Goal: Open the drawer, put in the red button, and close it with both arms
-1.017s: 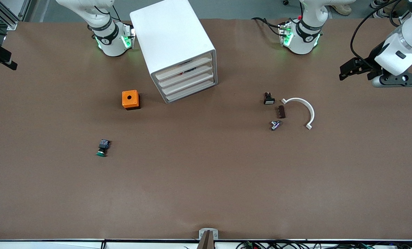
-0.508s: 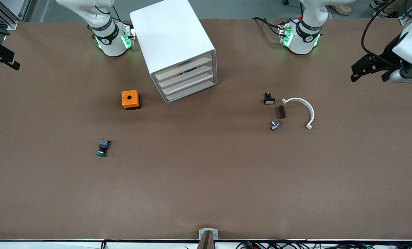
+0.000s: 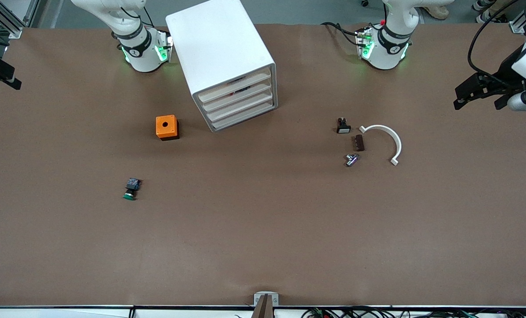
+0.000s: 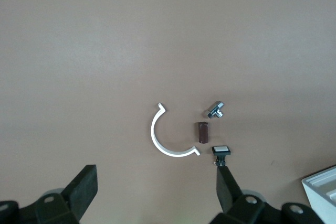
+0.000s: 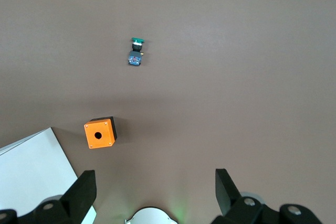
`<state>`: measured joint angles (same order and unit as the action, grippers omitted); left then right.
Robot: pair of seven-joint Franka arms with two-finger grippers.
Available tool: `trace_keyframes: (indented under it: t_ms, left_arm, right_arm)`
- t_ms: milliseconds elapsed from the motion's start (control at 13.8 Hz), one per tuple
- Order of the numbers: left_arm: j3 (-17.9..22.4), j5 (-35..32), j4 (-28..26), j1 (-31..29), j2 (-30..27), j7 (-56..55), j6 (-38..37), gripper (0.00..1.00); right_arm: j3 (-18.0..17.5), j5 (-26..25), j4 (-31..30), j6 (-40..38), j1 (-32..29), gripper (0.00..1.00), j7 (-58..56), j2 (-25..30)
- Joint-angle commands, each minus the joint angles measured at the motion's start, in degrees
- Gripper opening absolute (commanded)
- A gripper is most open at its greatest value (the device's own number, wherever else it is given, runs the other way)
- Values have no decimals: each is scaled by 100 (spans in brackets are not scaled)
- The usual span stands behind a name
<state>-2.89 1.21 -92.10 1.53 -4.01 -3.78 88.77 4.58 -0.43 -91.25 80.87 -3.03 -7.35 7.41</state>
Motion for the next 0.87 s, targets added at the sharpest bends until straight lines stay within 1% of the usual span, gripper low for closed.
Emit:
trace_keyframes:
  t_ms: [0,145,799]
  left_arm:
    - [-19,-86,26,-100,23,158,-245,100]
    - [-19,-77,-62,-100,-3,184,-255,100]
    - [-28,-33,140,-74,40,44,-237,100]
  right_arm:
    - [25,-72,10,-28,-31,100,-56,58]
    - [17,-72,10,-45,-22,100,-56,67]
    - [8,34,2,-177,4,100,-38,58]
